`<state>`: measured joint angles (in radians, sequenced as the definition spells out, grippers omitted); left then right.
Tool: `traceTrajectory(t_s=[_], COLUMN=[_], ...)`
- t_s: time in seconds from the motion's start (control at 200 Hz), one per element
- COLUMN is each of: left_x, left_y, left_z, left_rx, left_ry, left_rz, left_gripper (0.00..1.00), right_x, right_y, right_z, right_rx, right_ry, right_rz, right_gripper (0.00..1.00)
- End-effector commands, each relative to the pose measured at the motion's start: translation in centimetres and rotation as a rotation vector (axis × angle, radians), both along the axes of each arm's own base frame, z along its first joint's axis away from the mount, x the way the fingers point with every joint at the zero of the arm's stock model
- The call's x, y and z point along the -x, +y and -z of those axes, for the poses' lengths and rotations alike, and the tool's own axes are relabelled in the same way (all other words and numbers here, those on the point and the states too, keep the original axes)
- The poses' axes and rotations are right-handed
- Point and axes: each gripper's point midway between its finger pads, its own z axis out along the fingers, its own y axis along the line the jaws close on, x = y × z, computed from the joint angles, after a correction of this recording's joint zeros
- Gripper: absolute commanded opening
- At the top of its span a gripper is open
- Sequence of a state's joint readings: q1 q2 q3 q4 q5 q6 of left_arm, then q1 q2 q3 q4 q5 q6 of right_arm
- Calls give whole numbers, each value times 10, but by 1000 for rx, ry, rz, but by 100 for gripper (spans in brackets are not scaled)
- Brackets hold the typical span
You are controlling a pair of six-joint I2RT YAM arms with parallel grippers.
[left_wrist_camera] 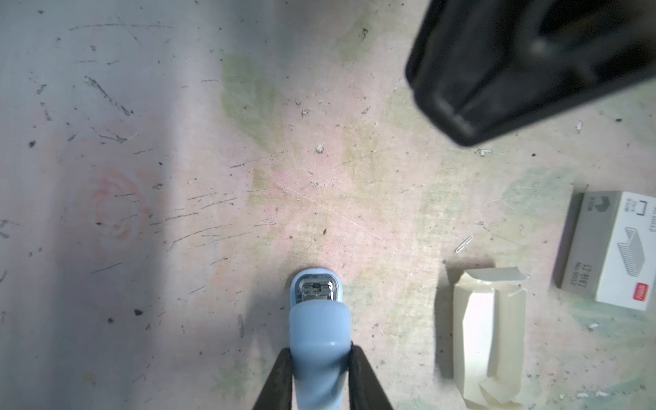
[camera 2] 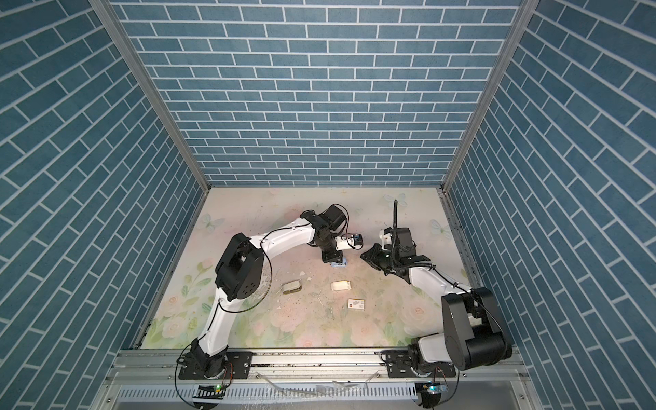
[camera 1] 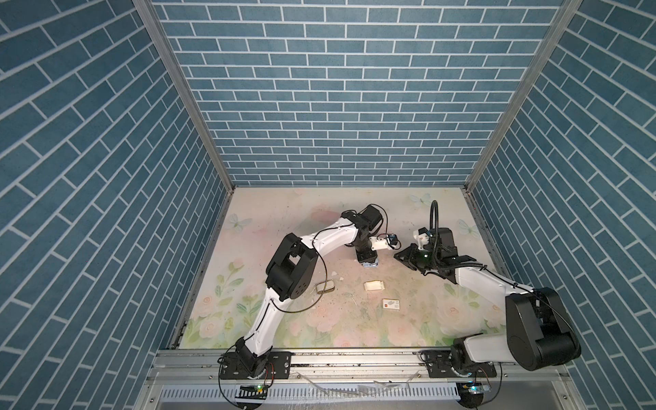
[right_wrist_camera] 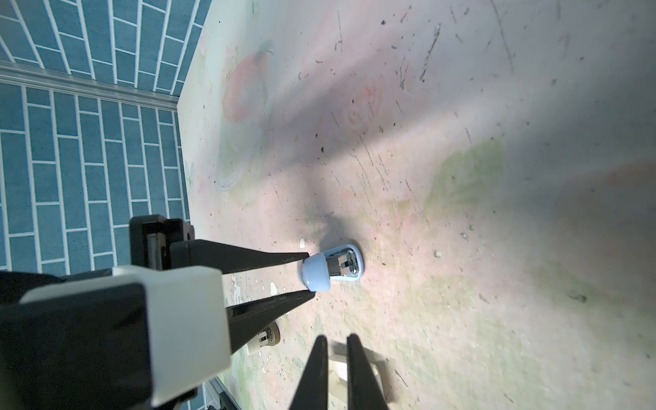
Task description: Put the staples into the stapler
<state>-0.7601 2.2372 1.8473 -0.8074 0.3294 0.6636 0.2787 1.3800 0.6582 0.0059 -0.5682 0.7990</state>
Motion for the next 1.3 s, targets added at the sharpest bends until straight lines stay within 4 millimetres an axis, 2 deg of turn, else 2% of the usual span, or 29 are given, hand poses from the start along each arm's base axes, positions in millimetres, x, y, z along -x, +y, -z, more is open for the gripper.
traceTrajectory(t_s=[0.0,0.57,0.895,1.295], left_x=[5,13,20,26], left_y=[2,4,10,14], left_z=[10,22,38,56], left_rx=[-45,-114,-193,-279], left_ry=[10,91,149,213], left_rz=[20,70,86,93], left_gripper=[22,12,11,11], right_x=[6,13,24,38], right_y=[-6,-7,-37,-44], right_z=[10,10,20,16], right_rx=[41,37,169,170], right_ry=[2,9,53,49], right_rz=[-9,-7,111,135], right_gripper=[13,11,11,11])
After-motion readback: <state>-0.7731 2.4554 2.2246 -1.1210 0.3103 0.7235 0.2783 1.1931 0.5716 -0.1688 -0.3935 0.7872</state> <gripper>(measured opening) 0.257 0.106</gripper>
